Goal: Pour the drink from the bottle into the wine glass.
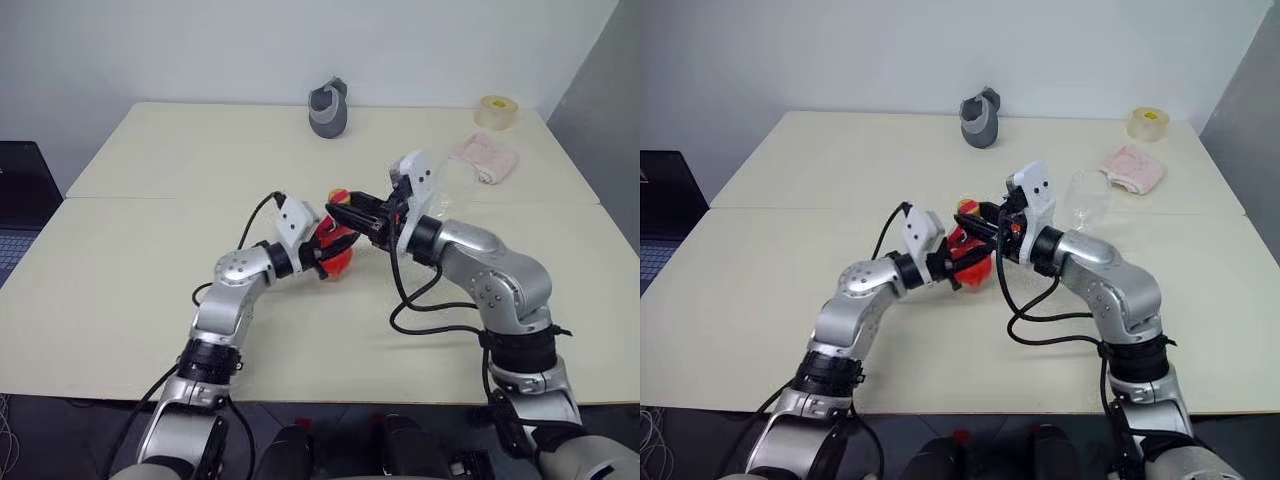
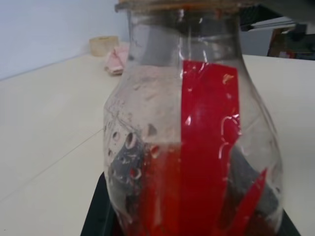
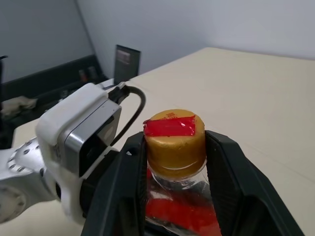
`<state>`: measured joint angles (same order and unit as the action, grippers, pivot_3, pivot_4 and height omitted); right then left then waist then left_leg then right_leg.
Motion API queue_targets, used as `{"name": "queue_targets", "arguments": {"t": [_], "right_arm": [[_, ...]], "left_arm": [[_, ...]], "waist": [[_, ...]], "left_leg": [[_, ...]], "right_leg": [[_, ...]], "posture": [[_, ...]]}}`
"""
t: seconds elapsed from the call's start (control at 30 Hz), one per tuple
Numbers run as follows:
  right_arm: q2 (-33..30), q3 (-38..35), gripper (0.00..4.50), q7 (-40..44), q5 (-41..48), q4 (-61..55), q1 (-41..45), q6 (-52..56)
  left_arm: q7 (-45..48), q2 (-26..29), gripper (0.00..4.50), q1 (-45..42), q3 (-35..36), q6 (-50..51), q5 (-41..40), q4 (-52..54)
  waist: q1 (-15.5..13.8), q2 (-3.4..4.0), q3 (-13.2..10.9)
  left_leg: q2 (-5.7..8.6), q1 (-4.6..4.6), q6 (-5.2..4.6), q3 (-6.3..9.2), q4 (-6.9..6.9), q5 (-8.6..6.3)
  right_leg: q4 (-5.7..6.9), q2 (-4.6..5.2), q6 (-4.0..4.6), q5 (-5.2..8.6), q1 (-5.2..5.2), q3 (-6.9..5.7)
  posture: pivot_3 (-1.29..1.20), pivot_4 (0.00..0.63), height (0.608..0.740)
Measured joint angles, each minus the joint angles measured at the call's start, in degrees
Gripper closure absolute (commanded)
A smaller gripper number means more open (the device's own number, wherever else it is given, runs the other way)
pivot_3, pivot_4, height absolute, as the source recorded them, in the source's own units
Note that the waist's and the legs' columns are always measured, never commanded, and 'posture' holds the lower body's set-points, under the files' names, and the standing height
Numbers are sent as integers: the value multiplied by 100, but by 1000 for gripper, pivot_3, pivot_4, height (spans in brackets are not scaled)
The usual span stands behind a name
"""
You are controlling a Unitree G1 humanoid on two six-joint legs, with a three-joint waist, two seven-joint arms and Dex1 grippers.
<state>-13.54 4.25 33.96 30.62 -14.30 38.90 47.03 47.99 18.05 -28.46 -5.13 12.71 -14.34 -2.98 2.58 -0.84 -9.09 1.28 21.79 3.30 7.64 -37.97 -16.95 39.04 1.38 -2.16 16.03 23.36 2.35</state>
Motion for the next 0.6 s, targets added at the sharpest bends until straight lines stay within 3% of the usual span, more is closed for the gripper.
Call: {"name": "queue_targets", "arguments": {"t": [0.27, 0.5, 0.6], "right_arm": [[-227, 152, 3140, 1915, 226, 761, 536, -351], [-274, 155, 3140, 2617, 224, 995, 762, -524], [-260, 156, 2174, 2688, 283, 1003, 777, -486]], "left_arm": [[337, 736, 3132, 761, 283, 860, -902, 1506], [346, 925, 3132, 873, 334, 1222, -1332, 1970], [393, 926, 3132, 836, 279, 1236, -1360, 1971]], "waist": [[55, 9, -6], [36, 10, -6], [37, 11, -7]], "left_leg": [[-4, -1, -4, 2, 1, -2], [-3, -1, -3, 2, 1, -2], [-3, -1, -2, 2, 1, -1]], "right_leg": [[-1, -2, 0, 0, -2, -2], [-2, 0, 0, 0, -3, -2], [-2, 0, 0, 0, -3, -2]], "posture": [[0, 150, 740], [0, 150, 740], [0, 150, 740]]}}
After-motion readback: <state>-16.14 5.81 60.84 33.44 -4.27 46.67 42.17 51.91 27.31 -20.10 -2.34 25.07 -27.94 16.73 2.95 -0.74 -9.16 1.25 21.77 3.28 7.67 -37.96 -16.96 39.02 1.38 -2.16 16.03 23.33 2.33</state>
